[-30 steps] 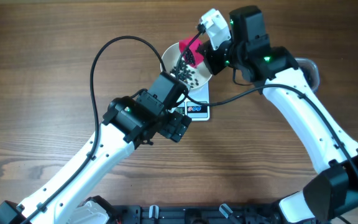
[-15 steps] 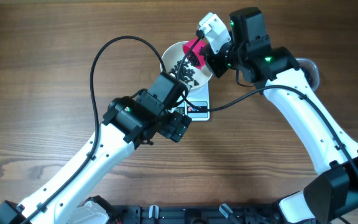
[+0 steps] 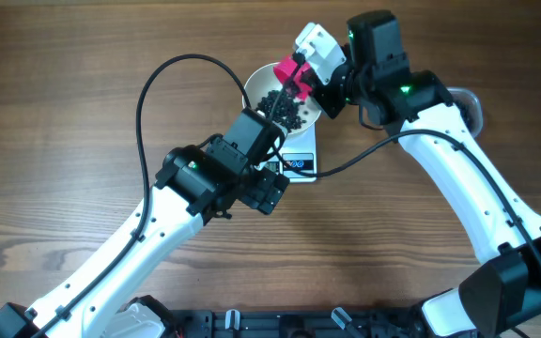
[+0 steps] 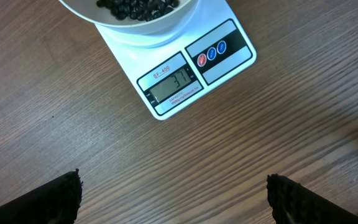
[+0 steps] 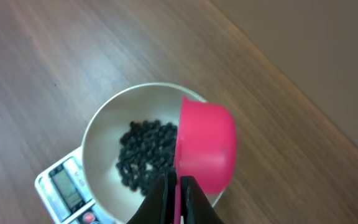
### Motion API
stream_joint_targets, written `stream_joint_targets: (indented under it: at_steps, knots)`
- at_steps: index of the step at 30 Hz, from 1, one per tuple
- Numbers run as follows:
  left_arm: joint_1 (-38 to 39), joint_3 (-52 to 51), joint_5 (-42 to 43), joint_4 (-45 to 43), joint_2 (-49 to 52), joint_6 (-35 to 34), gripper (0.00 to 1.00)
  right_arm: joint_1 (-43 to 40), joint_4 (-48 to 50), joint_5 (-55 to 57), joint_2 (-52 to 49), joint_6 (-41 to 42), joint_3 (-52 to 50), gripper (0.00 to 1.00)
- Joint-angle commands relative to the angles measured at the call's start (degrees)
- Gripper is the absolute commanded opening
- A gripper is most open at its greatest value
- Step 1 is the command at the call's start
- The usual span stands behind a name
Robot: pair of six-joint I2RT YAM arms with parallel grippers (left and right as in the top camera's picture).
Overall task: Scoop item into bowl and weigh 150g on scale
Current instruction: 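Tilt the pink cup with the right gripper to pour beans into bowl, then move the empty pink cup back over the bean tub with the right gripper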
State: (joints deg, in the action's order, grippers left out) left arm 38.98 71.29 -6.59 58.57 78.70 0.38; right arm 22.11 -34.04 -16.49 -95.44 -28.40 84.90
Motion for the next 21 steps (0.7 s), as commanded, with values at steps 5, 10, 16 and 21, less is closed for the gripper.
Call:
stream_joint_targets:
  at_steps: [5,10,16,21]
  knots:
    - [-0.2,-0.5,-0.3,0.0,0.1,0.9,1.00,0.2,0.8,-0.3,1.6,0.4,1.0,0.04]
    - [-0.2,-0.5,-0.3,0.0,0.1,0.9,1.00,0.2,-0.1,-0.5,1.6,-0.8,1.0,0.04]
    - [-0.2,-0.5,-0.3,0.0,0.1,0.9,1.00,0.0,-0.5,0.2,1.6,0.5,1.0,0.04]
    - [-0.2,-0.5,-0.3,0.0,0.1,0.9,1.00,-5.1,-1.0,-9.0,2.4,3.5,1.0,0.04]
